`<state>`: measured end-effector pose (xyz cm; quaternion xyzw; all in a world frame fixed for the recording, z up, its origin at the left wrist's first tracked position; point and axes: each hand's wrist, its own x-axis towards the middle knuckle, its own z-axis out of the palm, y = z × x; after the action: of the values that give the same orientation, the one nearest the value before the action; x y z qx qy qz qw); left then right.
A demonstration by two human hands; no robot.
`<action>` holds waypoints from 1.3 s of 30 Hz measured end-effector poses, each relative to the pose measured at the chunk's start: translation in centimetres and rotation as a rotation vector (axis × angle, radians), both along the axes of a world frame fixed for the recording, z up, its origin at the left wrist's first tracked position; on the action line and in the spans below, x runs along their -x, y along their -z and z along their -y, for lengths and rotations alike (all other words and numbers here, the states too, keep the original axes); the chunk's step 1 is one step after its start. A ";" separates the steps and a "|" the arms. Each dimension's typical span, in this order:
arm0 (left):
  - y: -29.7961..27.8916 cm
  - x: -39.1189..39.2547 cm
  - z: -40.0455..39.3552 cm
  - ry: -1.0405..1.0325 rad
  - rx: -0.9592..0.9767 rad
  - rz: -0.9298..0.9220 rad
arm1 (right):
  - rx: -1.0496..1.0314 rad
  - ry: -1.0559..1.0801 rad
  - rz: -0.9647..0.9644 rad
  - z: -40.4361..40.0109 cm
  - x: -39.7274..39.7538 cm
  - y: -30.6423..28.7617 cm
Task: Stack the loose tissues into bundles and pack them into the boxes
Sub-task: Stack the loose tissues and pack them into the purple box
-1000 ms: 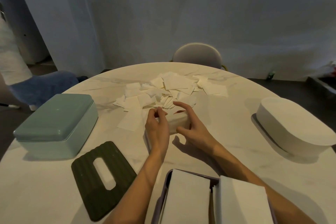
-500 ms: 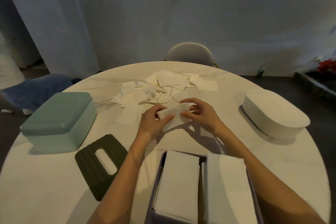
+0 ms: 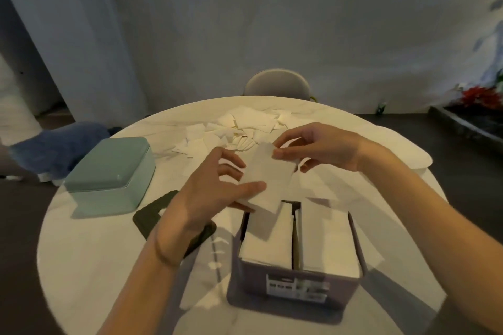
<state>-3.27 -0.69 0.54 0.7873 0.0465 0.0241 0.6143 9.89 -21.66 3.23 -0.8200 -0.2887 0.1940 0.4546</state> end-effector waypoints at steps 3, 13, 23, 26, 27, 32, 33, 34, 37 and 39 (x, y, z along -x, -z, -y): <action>0.3 2.2 0.3 0.016 -0.116 -0.039 | 0.143 -0.070 0.004 0.0 1.3 -0.3; 1.7 4.4 0.1 0.035 -0.479 0.022 | 0.356 -0.102 0.109 -0.9 3.2 0.6; 2.2 4.5 0.6 0.064 -0.751 0.052 | 0.541 -0.039 0.389 -1.7 3.7 2.6; 2.3 4.0 0.2 0.103 -0.743 0.125 | 0.421 0.031 0.445 -0.6 3.9 2.3; 2.2 3.6 0.1 0.129 -0.739 0.181 | 0.365 0.077 0.477 0.2 4.2 2.0; 2.1 2.0 -1.1 0.464 -0.743 0.298 | 0.287 0.123 0.533 4.3 8.0 1.5; 2.4 1.7 -1.2 0.508 -0.766 0.299 | 0.309 0.119 0.538 4.9 8.9 1.8; 2.7 1.5 -1.3 0.530 -0.787 0.307 | 0.328 0.118 0.553 5.3 9.7 2.3; 3.7 1.2 -1.1 0.521 -0.821 0.342 | 0.342 0.124 0.605 6.6 11.5 3.8; 3.8 1.4 -1.0 0.488 -0.872 0.351 | 0.339 0.103 0.610 6.9 12.2 4.4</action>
<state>-4.65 0.32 -3.28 0.9418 -0.2559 0.0289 0.2159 -2.28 -28.61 -1.19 -0.9175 -0.3331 -0.0376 0.2141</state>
